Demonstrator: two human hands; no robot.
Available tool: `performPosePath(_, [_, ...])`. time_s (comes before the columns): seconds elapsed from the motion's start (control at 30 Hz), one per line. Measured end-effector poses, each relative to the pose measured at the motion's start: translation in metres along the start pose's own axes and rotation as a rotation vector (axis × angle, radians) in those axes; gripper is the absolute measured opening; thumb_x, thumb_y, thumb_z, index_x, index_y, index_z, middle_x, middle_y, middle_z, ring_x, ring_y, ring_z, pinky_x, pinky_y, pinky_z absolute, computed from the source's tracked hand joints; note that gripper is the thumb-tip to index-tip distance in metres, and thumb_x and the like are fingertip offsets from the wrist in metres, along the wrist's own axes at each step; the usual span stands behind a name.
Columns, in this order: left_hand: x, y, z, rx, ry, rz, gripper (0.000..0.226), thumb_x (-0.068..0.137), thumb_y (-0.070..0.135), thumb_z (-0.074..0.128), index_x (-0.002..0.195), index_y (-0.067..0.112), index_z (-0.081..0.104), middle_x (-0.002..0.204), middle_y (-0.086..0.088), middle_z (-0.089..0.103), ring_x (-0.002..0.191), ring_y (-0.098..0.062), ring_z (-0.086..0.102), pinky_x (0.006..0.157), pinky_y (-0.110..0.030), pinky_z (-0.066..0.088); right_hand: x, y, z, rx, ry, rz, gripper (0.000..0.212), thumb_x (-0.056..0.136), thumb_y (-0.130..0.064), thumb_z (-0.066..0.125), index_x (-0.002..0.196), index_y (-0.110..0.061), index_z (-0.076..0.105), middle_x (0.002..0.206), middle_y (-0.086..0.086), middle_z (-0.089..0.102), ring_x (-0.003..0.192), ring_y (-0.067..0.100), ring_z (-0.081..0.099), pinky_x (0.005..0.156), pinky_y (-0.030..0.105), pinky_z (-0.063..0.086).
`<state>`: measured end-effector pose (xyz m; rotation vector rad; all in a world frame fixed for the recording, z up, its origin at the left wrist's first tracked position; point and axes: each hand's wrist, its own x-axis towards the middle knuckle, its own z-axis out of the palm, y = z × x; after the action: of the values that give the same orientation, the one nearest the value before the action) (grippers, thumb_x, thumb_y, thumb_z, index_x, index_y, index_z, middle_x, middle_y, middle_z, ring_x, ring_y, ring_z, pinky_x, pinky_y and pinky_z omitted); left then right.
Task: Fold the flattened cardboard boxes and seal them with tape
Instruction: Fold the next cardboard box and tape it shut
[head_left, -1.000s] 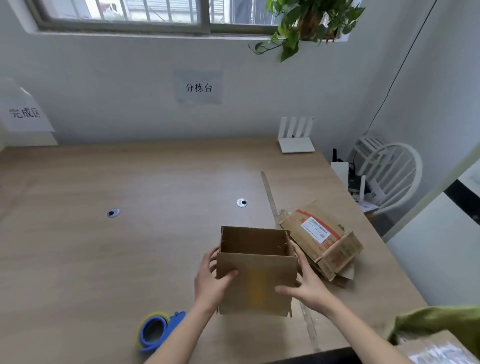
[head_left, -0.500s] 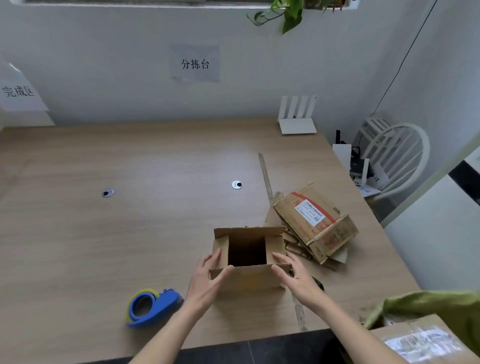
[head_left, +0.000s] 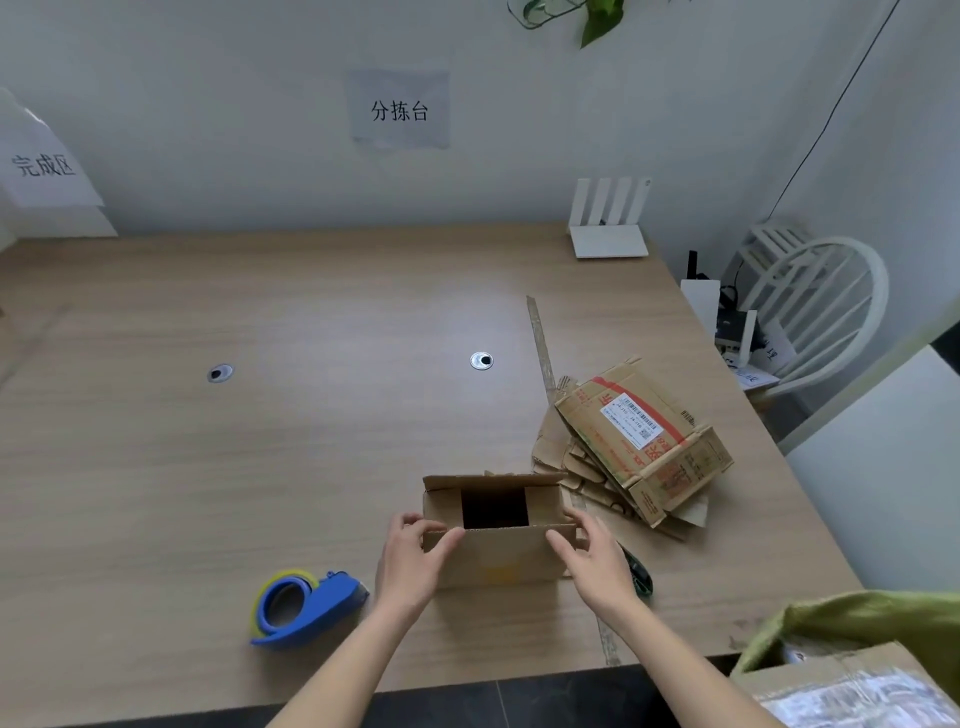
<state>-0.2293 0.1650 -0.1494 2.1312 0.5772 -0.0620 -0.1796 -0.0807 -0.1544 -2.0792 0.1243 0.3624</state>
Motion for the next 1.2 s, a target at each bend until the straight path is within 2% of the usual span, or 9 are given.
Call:
performPosePath(0.17, [0.002, -0.006, 0.011, 0.068, 0.084, 0.046, 0.073, 0.083, 0.045, 0.074, 0.145, 0.032, 0.037, 0.136, 0.004, 0.05, 0.112, -0.014, 0.056, 0.084, -0.031, 0.052, 0.006, -0.012, 0.003, -0.219, 0.103, -0.038, 0.077, 0.09, -0.037, 0.073, 0.151, -0.051, 0.029, 0.118, -0.013, 0.059, 0.097, 0.003, 0.059, 0.08, 0.034, 0.057])
performPosePath(0.3, [0.009, -0.01, 0.008, 0.152, 0.122, 0.132, 0.109, 0.077, 0.043, 0.08, 0.153, 0.05, 0.003, 0.147, 0.004, 0.038, 0.12, -0.019, 0.053, 0.078, -0.037, 0.056, 0.016, -0.02, 0.002, -0.416, 0.071, -0.193, 0.111, 0.086, -0.028, 0.08, 0.156, -0.053, -0.003, 0.157, -0.009, 0.037, 0.122, 0.017, 0.059, 0.081, 0.03, 0.054])
performPosePath(0.4, [0.019, -0.011, 0.003, 0.288, 0.099, 0.196, 0.107, 0.074, 0.05, 0.08, 0.154, 0.049, 0.009, 0.163, 0.007, 0.018, 0.14, -0.021, 0.037, 0.086, -0.038, 0.056, 0.027, -0.022, -0.006, -0.601, 0.026, -0.337, 0.095, 0.084, -0.028, 0.081, 0.154, -0.048, 0.021, 0.166, -0.018, 0.014, 0.142, 0.014, 0.041, 0.098, 0.033, 0.052])
performPosePath(0.5, [0.017, -0.017, 0.001, 0.34, 0.095, 0.256, 0.073, 0.081, 0.052, 0.073, 0.146, 0.037, 0.041, 0.162, 0.011, 0.02, 0.138, -0.018, 0.04, 0.083, -0.035, 0.057, 0.028, -0.013, -0.007, -0.641, 0.074, -0.427, 0.054, 0.084, -0.033, 0.081, 0.133, -0.036, 0.058, 0.16, -0.012, 0.036, 0.143, 0.011, 0.04, 0.107, 0.039, 0.05])
performPosePath(0.57, [0.012, -0.025, 0.001, 0.366, 0.057, 0.291, 0.059, 0.089, 0.054, 0.06, 0.143, 0.032, 0.048, 0.161, 0.017, 0.02, 0.142, -0.013, 0.036, 0.096, -0.037, 0.054, 0.025, -0.002, 0.001, -0.702, 0.1, -0.52, 0.035, 0.087, -0.029, 0.079, 0.121, -0.026, 0.073, 0.145, -0.007, 0.058, 0.137, 0.015, 0.051, 0.109, 0.039, 0.049])
performPosePath(0.67, [0.009, -0.034, 0.002, 0.417, -0.007, 0.32, 0.065, 0.093, 0.062, 0.032, 0.151, 0.033, 0.033, 0.16, 0.019, 0.014, 0.149, -0.008, 0.02, 0.118, -0.034, 0.031, 0.024, 0.003, 0.013, -0.785, 0.161, -0.591, 0.033, 0.085, -0.021, 0.081, 0.117, -0.017, 0.077, 0.127, -0.002, 0.07, 0.122, 0.017, 0.063, 0.103, 0.034, 0.053])
performPosePath(0.77, [0.009, -0.033, 0.002, 0.43, 0.008, 0.327, 0.069, 0.091, 0.064, 0.023, 0.151, 0.031, 0.032, 0.161, 0.015, 0.018, 0.149, -0.01, 0.02, 0.118, -0.032, 0.025, 0.028, -0.002, 0.022, -0.779, 0.154, -0.627, 0.024, 0.083, -0.012, 0.081, 0.107, -0.015, 0.079, 0.112, -0.001, 0.073, 0.109, 0.02, 0.066, 0.083, 0.035, 0.061])
performPosePath(0.97, [0.004, -0.043, -0.009, 0.435, -0.056, 0.355, 0.06, 0.101, 0.055, 0.037, 0.156, 0.037, 0.021, 0.164, 0.018, 0.007, 0.149, -0.006, 0.015, 0.12, -0.031, 0.022, 0.02, 0.001, 0.044, -0.501, 0.102, -0.425, 0.03, 0.1, -0.02, 0.062, 0.128, -0.024, 0.07, 0.129, 0.0, 0.063, 0.121, 0.017, 0.055, 0.102, 0.027, 0.043])
performPosePath(1.2, [-0.007, -0.128, -0.057, 0.537, 0.14, 0.196, 0.063, 0.089, 0.051, 0.065, 0.146, 0.034, 0.045, 0.145, 0.004, 0.048, 0.124, -0.021, 0.053, 0.098, -0.038, 0.048, 0.019, 0.004, 0.042, -0.475, 0.085, -0.441, 0.03, 0.099, -0.019, 0.062, 0.128, -0.024, 0.07, 0.129, -0.001, 0.063, 0.122, 0.017, 0.052, 0.099, 0.031, 0.048])
